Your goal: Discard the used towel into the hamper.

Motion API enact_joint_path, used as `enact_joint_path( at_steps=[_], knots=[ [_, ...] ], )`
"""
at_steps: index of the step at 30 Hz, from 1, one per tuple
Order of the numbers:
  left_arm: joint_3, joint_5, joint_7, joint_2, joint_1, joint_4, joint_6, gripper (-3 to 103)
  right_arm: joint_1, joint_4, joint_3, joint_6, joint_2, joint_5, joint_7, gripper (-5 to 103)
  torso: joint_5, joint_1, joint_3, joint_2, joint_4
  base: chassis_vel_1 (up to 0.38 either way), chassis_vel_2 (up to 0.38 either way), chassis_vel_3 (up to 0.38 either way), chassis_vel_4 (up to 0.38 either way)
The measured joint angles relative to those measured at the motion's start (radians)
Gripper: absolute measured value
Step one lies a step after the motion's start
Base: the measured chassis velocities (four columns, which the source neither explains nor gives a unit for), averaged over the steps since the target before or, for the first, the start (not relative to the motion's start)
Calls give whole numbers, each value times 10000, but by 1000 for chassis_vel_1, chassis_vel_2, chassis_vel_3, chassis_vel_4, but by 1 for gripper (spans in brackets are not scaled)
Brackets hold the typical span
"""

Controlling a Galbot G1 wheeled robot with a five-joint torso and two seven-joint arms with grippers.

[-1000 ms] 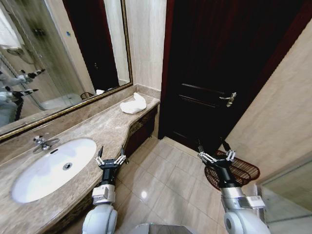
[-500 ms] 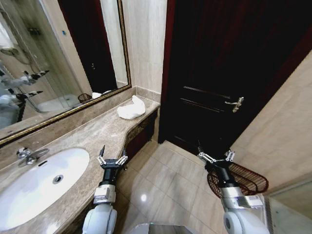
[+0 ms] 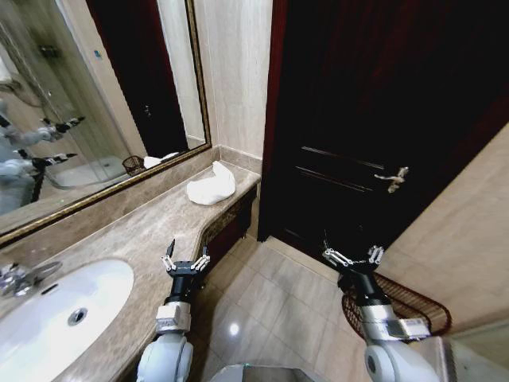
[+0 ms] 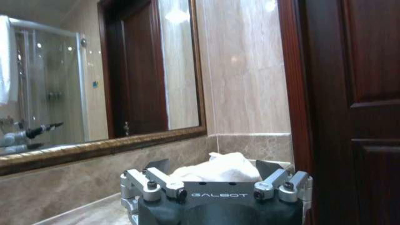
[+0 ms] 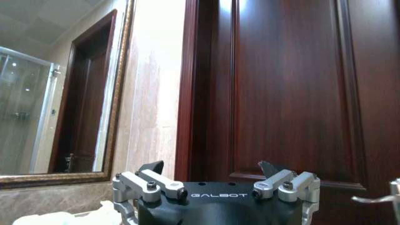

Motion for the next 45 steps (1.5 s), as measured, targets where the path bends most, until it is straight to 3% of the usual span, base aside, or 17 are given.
enact_joint_path(
  at_steps=[10,13,15,16,17,23,28,34,45],
  knots=[
    [67,-275,-219,0,-142,119,258,92,-1,-39,12,220,-59,3,70,100,4,1,-1,0,0,-205,211,215,-214],
    [68,-478,-434,0,-274,215,478,96,1,-84,11,324,-43,-41,73,100,-8,8,2,-3,0,-156,124,130,-135],
    [63,-809,-757,-2,-724,386,1028,96,-17,-168,-5,389,-70,-105,68,100,6,5,1,-3,0,-95,104,55,-19],
    [63,-809,-757,-2,-724,386,1028,96,-17,-168,-5,389,-70,-105,68,100,6,5,1,-3,0,-69,104,55,-18],
    [-2,-976,-906,0,-1140,604,1334,96,-32,-260,-34,438,-91,-169,41,100,-9,4,1,-3,-3,0,0,0,0],
    [-311,-1639,-1130,0,-2924,1823,2005,96,-141,-641,71,545,-215,-348,9,100,-1,-8,-3,2,-1,28,-8,-18,7],
    [-296,-1778,-1154,1,-3489,2391,2118,96,-167,-708,222,518,-347,-329,40,100,-2,-8,-2,1,0,23,-10,-12,11],
    [58,-1923,-1404,0,-5212,4421,2288,96,-432,-739,448,515,-391,-386,160,100,-1,-1,0,0,-1,0,0,0,0],
    [396,-1640,-1649,15,-7075,6392,2447,98,-521,-871,605,608,-251,-449,230,100,5,-1,0,0,0,0,0,0,0]
  ],
)
